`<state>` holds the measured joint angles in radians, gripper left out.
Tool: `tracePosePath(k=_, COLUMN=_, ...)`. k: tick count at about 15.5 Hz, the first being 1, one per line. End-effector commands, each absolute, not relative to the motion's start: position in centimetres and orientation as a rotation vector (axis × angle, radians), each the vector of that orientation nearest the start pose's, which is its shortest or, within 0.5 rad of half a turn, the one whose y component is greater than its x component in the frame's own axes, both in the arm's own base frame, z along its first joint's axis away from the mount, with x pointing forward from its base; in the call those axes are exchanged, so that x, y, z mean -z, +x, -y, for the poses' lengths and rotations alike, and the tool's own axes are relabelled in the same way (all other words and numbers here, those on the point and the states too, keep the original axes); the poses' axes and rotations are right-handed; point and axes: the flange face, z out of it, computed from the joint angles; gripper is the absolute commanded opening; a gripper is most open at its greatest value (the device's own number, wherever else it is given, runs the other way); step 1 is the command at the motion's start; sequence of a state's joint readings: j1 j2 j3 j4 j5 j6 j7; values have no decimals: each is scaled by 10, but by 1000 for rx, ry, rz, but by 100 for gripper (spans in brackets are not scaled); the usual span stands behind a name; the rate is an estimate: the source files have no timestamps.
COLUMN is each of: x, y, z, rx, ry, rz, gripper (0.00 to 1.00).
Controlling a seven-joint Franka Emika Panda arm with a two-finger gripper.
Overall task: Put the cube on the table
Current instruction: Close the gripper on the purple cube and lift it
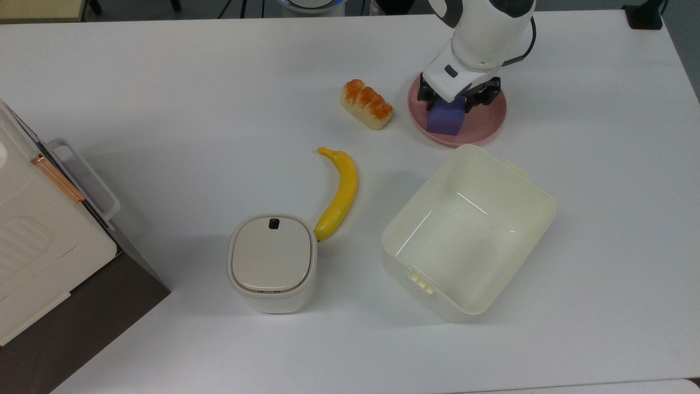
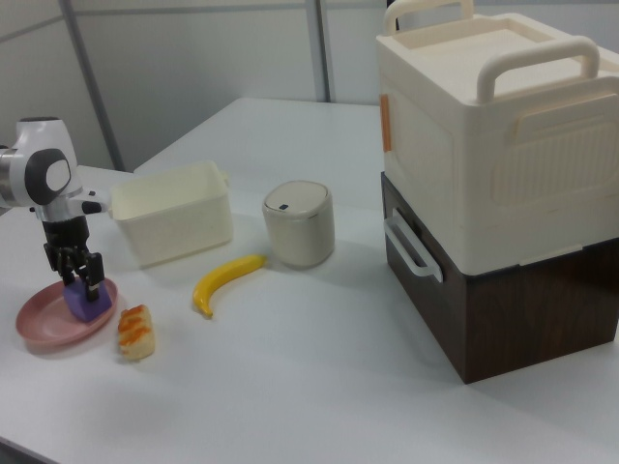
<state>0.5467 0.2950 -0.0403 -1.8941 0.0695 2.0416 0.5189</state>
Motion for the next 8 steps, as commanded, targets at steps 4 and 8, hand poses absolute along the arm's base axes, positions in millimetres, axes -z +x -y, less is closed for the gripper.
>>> tracePosePath(k=4, x=-369, y=514, z=-294, rx=-279, ry=-3158, rz=46, gripper=22)
tracePosePath(k=8, x=-400, y=532, z=-251, rx=-261, ry=-3147, rz=68, gripper=22)
